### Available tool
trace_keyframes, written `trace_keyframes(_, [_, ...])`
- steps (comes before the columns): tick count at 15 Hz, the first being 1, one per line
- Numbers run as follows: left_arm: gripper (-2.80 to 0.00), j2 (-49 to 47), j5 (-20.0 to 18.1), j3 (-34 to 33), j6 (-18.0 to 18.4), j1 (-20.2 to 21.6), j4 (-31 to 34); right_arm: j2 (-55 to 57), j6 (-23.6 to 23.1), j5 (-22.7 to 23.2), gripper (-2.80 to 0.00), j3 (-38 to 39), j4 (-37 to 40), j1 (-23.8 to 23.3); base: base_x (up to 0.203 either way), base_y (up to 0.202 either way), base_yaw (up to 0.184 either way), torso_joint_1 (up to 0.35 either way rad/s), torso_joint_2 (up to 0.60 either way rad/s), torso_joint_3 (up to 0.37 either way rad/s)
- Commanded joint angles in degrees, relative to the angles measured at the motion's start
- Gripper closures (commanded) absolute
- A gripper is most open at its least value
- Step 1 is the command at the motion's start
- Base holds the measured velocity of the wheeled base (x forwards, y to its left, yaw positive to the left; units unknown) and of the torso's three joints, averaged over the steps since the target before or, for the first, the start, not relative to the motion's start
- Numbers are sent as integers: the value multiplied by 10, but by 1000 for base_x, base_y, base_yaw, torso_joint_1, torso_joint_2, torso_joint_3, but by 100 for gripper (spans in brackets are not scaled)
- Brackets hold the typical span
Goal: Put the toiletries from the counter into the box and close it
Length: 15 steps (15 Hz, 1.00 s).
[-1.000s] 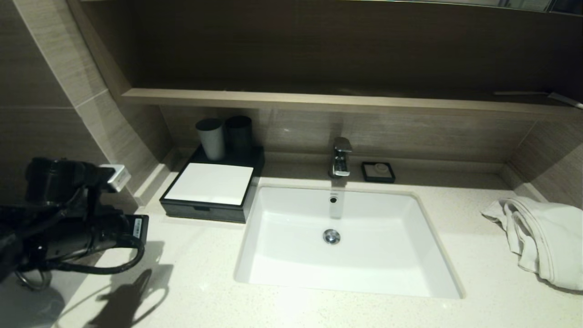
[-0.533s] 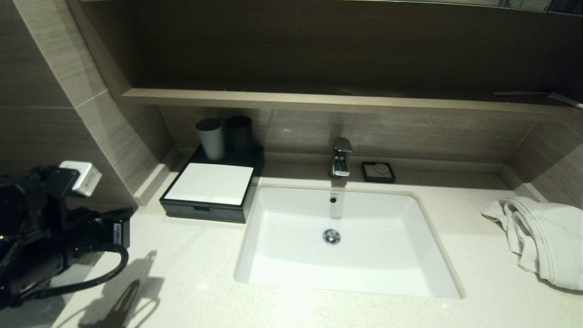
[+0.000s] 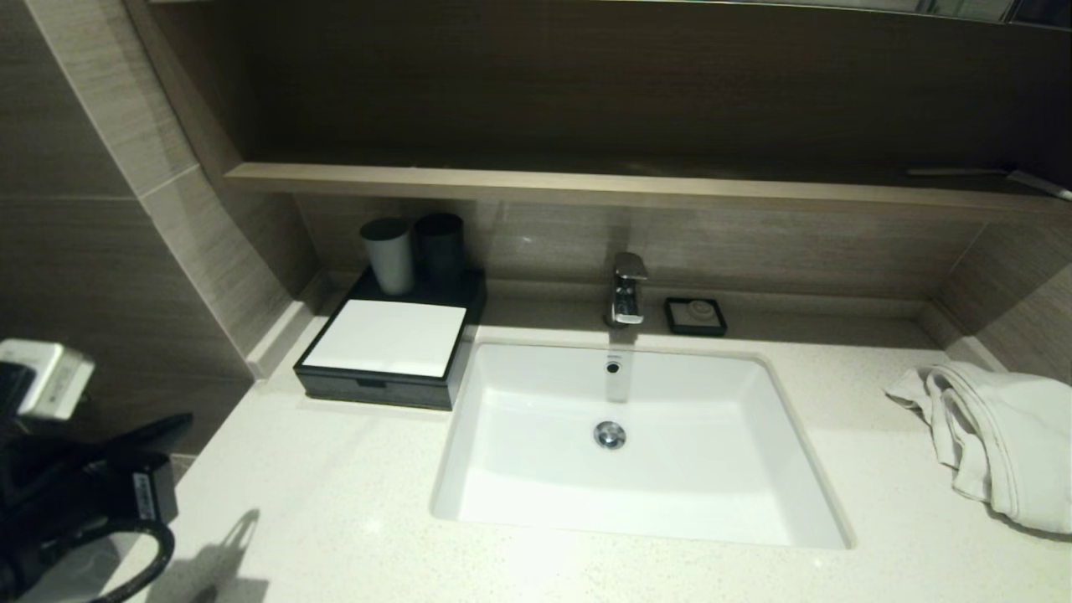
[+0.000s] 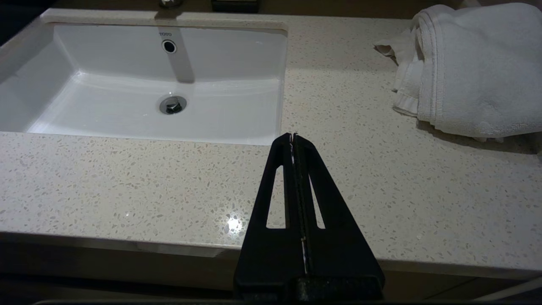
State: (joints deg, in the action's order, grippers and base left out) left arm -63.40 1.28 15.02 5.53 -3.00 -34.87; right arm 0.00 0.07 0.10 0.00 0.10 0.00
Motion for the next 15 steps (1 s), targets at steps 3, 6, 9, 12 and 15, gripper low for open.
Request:
trace_keyframes(3, [0, 106, 0, -22, 1, -3, 11, 0, 0, 1, 0, 0, 0, 0, 0, 0, 0, 0, 0, 0])
trace_keyframes(6, [0, 170, -4, -69, 2, -6, 14, 0, 0, 0, 0, 0, 0, 0, 0, 0, 0, 0, 0, 0])
trace_keyframes(9, [0, 224, -29, -102, 0, -6, 16, 0, 0, 0, 0, 0, 0, 0, 0, 0, 0, 0, 0, 0])
trace_keyframes(12, [0, 290, -36, -113, 3, -6, 34, 0, 0, 0, 0, 0, 0, 0, 0, 0, 0, 0, 0, 0])
trace_keyframes(15, [0, 328, -34, -118, 3, -6, 76, 0, 0, 0, 0, 0, 0, 0, 0, 0, 0, 0, 0, 0])
